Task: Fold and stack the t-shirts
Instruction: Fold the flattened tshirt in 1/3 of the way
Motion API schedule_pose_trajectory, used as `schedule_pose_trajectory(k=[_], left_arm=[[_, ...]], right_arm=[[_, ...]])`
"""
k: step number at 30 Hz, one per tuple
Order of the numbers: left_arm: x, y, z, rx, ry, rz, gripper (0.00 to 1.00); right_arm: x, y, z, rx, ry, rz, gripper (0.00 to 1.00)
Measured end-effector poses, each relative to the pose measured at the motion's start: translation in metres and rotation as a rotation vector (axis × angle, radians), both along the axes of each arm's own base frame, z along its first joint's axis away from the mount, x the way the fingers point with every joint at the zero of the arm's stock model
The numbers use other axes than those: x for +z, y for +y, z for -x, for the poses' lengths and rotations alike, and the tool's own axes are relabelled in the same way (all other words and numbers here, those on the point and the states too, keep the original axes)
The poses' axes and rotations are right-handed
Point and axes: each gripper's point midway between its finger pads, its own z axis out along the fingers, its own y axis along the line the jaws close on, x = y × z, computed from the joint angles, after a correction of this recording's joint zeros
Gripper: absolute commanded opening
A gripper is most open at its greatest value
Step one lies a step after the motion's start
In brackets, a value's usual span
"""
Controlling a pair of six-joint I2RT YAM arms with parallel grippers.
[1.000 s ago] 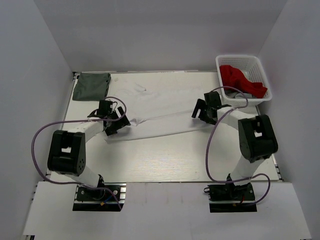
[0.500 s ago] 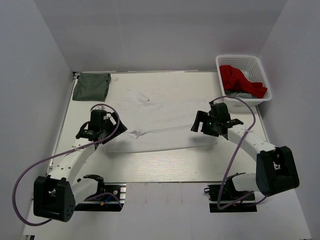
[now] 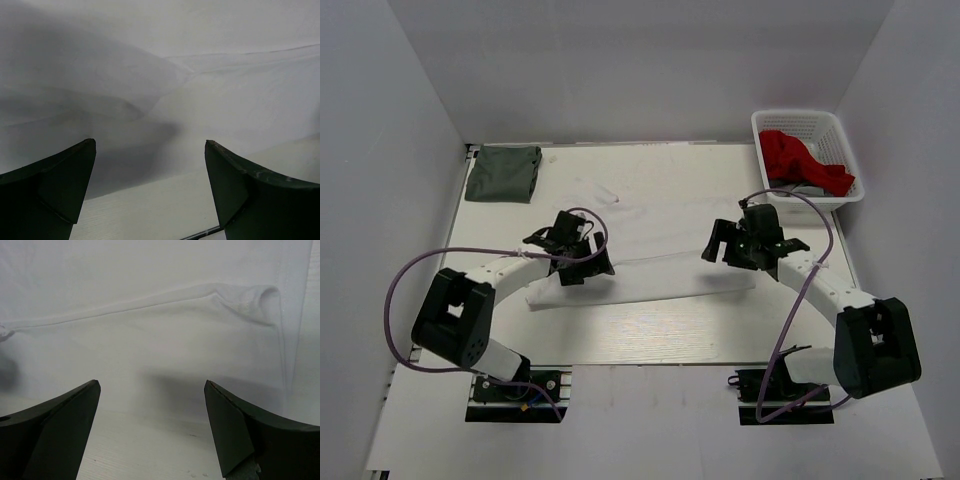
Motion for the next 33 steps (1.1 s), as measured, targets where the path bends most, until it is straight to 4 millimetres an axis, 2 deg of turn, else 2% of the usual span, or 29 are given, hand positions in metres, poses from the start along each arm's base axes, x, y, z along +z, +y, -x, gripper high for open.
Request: schedule_pose_trajectory(k=[2,8,14,18,23,28,33], left_arm=[[0.000,-0.007,-0.006,-0.013,-0.002,-0.004,1.00],[0.000,-0.016,-0.045,0.001,-0.043,-0.061,1.00],[-0.008,-0.016,-0.065,-0.003,-0.041,-0.117,1.00],[0.001,-0.020,-0.081,-0.018,-0.081,-0.123,1.00],[0.025,-0.035,-0.115,-0.057,-0.170,-0.113,1.00],[0.027,-0.048,-0.151,-0.098,-0.202,-0.129,1.00],[0.019,-0.043,-0.151,-0.122,-0.169,-0.158,1.00]], right_arm=[[-0.006,-0.001,0.000,-0.001,0.016,0.008,0.90],[-0.012,-0.007,0.001,-0.018,0.034,0.039,0.90],[-0.012,-0.011,0.000,-0.025,0.033,0.056,0.90],[-0.011,-0.012,0.000,-0.022,0.027,0.061,0.90],[-0.009,-0.015,0.002,-0.026,0.027,0.075,0.90],[-0.010,-0.017,0.004,-0.031,0.034,0.086,0.90],[-0.011,-0.019,0.005,-0.029,0.039,0.091,0.90]])
